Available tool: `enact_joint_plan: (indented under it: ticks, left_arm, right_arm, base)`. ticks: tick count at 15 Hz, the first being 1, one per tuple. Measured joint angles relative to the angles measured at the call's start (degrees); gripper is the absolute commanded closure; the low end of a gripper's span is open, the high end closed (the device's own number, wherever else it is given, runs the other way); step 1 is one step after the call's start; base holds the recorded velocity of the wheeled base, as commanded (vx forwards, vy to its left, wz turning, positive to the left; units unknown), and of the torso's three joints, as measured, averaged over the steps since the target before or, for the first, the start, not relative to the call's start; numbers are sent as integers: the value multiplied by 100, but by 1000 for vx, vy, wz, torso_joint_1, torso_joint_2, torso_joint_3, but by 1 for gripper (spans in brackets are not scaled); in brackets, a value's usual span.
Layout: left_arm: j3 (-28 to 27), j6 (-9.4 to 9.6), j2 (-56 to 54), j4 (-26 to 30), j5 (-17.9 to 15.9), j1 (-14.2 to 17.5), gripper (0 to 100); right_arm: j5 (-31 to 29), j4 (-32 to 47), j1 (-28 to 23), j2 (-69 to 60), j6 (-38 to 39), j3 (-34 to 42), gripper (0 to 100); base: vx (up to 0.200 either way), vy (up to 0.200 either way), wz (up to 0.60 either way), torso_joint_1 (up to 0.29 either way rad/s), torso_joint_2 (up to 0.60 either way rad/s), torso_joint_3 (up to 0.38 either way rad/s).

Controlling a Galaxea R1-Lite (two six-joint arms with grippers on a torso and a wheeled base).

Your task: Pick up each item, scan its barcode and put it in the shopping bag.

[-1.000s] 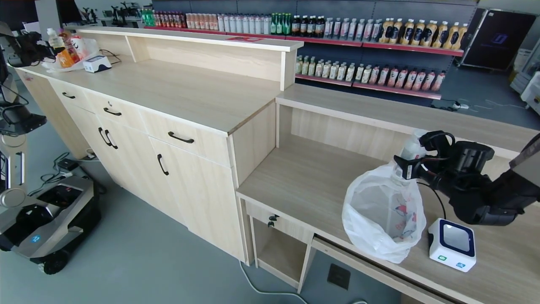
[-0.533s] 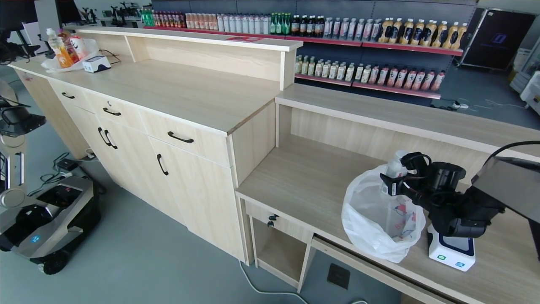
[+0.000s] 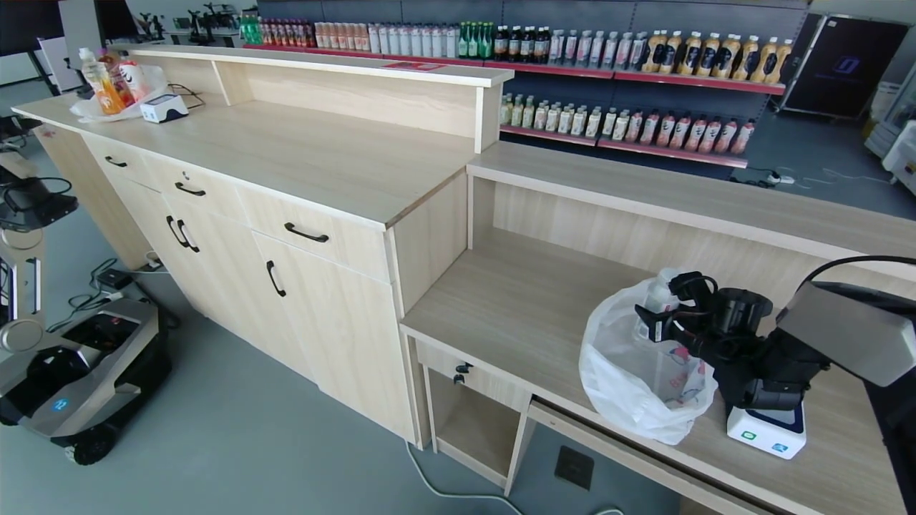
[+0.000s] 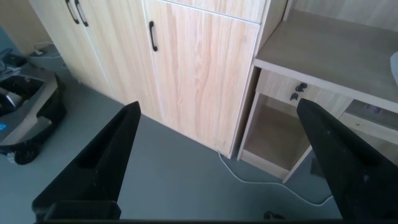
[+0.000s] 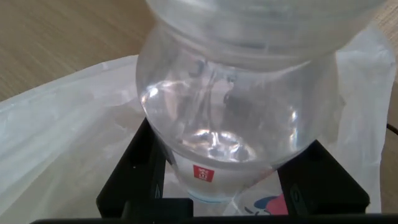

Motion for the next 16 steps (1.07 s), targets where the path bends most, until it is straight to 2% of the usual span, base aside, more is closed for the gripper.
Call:
enact_joint_plan:
  ticks: [7, 8, 13, 16]
  left_arm:
    - [0, 0, 0, 0, 0, 0, 0]
    - [0, 0, 0, 0, 0, 0, 0]
    - [-2, 0, 0, 0, 0, 2, 0]
    - [-2, 0, 0, 0, 0, 0, 0]
  right_arm:
    - [-2, 12, -17, 229, -17, -196, 100]
    - [2, 12, -20, 249, -17, -205, 0]
    - [9, 73, -69, 199, 38, -174, 0]
    - [5, 73, -66, -317, 20, -50, 0]
  base:
    - [0, 0, 0, 0, 0, 0]
    - [0, 0, 0, 0, 0, 0]
    - [0, 0, 0, 0, 0, 0]
    - [0, 0, 0, 0, 0, 0]
